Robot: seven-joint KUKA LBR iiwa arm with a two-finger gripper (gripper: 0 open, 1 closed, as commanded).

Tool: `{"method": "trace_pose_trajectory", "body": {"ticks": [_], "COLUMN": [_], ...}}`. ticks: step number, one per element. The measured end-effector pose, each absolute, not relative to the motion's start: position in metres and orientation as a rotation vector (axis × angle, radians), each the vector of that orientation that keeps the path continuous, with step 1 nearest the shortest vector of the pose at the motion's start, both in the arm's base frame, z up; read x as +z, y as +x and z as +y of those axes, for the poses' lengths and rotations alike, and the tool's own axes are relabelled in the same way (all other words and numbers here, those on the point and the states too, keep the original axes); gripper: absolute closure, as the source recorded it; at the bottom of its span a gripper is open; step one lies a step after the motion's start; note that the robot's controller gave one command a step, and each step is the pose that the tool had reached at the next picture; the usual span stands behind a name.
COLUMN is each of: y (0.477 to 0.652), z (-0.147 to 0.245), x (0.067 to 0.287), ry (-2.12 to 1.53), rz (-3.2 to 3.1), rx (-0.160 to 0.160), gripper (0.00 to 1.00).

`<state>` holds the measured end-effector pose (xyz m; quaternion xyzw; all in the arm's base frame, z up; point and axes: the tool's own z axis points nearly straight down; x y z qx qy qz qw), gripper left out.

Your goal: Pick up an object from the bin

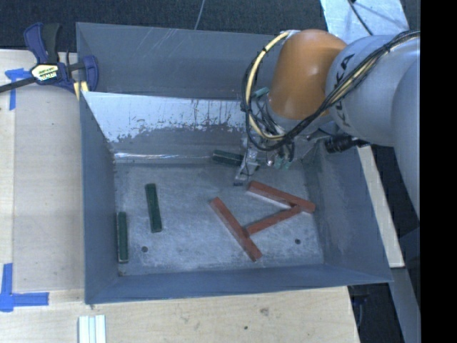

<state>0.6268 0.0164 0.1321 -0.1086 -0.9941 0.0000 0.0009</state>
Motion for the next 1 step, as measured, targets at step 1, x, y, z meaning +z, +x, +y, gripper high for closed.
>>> {"method": "trace_pose_trajectory", "body": {"ticks": [1], "y": [0.6107], "z": [0.0115], "x": [0.2352], "ry": [-0.318], "rz": [-3.132], "rx": [0.001], "gripper": [1.0]}}
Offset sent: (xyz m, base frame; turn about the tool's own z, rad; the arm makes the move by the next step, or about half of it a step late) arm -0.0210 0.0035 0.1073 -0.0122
